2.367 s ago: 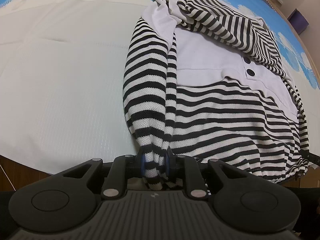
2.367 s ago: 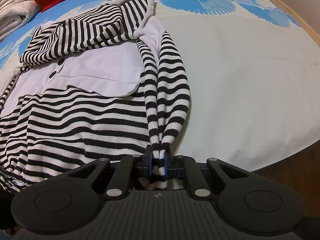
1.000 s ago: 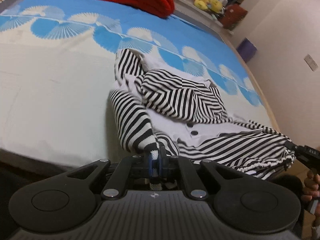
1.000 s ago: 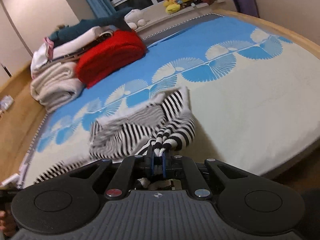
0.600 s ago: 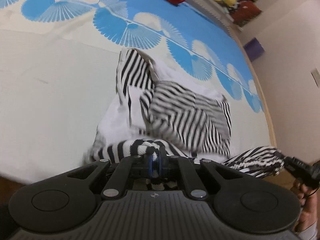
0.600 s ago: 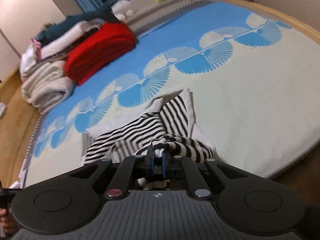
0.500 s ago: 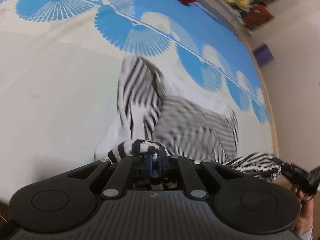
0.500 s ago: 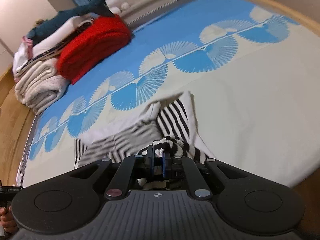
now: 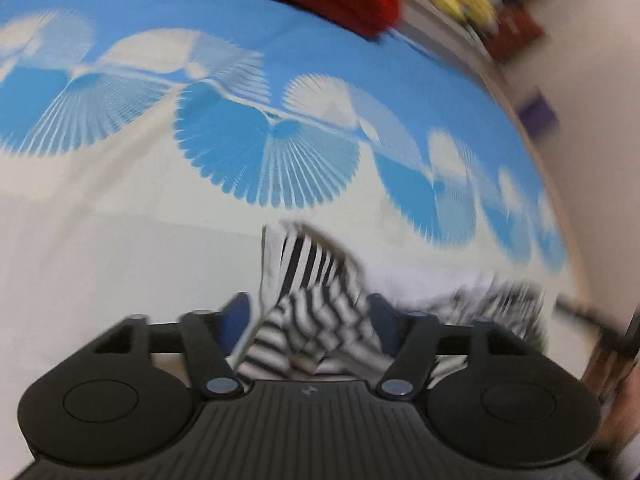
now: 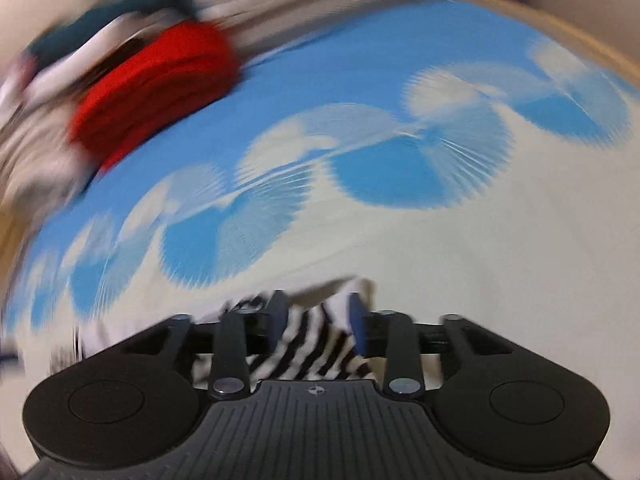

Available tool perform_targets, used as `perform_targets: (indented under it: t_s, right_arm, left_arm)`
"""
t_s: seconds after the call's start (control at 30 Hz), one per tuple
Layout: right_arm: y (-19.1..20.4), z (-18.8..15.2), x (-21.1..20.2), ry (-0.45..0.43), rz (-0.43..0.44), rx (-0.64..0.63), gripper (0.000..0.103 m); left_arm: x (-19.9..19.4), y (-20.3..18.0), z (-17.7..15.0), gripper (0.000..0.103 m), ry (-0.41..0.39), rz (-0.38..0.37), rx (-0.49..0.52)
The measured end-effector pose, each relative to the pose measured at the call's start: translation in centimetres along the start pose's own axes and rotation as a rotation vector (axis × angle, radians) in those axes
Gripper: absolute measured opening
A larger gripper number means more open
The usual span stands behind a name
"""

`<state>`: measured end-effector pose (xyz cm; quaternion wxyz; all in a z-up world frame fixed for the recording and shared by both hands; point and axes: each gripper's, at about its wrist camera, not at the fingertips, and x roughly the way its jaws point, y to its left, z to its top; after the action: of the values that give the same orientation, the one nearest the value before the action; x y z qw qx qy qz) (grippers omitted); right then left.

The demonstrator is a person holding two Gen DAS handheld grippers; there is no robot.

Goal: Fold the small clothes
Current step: 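Lift the striped hem with both grippers and fold it toward the hood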

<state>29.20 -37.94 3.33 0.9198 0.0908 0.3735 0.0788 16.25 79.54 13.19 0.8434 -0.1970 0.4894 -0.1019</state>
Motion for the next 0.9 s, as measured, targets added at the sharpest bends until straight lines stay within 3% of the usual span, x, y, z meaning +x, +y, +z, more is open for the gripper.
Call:
perform_targets:
  t_s: [0.03, 0.13, 0.23, 0.47, 0.5, 0.53, 0.57, 0.6, 0.63, 0.67, 0.8, 0.87, 0.9]
  right_arm:
    - [0.5, -0.6, 0.0, 0.004, 0.010, -0.072, 0.055]
    - [1.8, -2.8, 1.4, 0.068, -0.024, -0.259, 0.057]
    - [2.7, -3.6, 2.4, 0.066, -0.061, -0.344, 0.057]
    - [5.2, -3.4, 4.8, 0.017, -0.112, -0.509, 0.057]
    - [5.8, -3.4, 5.3, 0.008, -0.129, -0.542, 0.056]
    - [6.0, -3.2, 5.6, 0.005, -0.133, -0.556, 0.052]
    - [6.2, -3.1, 6.0, 0.006, -0.131, -0.564, 0.037]
    - [6.2, -2.8, 6.3, 0.012, -0.123, -0.561, 0.025]
    - [6.1, -2.5, 6.4, 0.017, -0.110, -0.545, 0.010]
    - [5.9, -2.0, 6.1, 0.004, -0.096, -0.520, 0.007]
    - [5.0, 1.4, 3.2, -0.201, -0.069, -0.321, 0.006]
    - [5.0, 2.4, 3.2, -0.255, -0.088, -0.270, 0.006]
    - [5.2, 2.5, 4.0, -0.245, -0.113, -0.282, 0.006]
  left_arm:
    - [0.7, -0.2, -0.8, 0.076, 0.027, 0.010, 0.050]
    - [2.3, -1.1, -3.0, 0.076, 0.066, 0.065, 0.158]
    - [3.5, -2.0, -4.7, 0.077, 0.045, 0.107, 0.249]
    - [6.8, -4.3, -4.3, 0.075, 0.010, 0.163, 0.353]
    - [7.2, -4.5, -4.2, 0.068, 0.004, 0.160, 0.364]
    - [7.6, -4.6, -4.0, 0.048, 0.007, 0.143, 0.371]
    - [7.8, -4.7, -3.9, 0.031, 0.016, 0.118, 0.380]
    - [7.9, -4.9, -3.7, 0.005, 0.016, 0.100, 0.401]
    - [7.6, -5.1, -3.4, 0.005, -0.016, 0.107, 0.421]
    - [6.8, -5.2, -2.7, 0.004, -0.078, 0.108, 0.415]
    - [3.2, -3.9, 0.5, 0.004, -0.309, -0.012, 0.200]
    - [3.6, -4.8, 1.1, 0.004, -0.359, 0.005, 0.180]
    - [4.5, -5.6, 1.3, 0.004, -0.348, 0.055, 0.199]
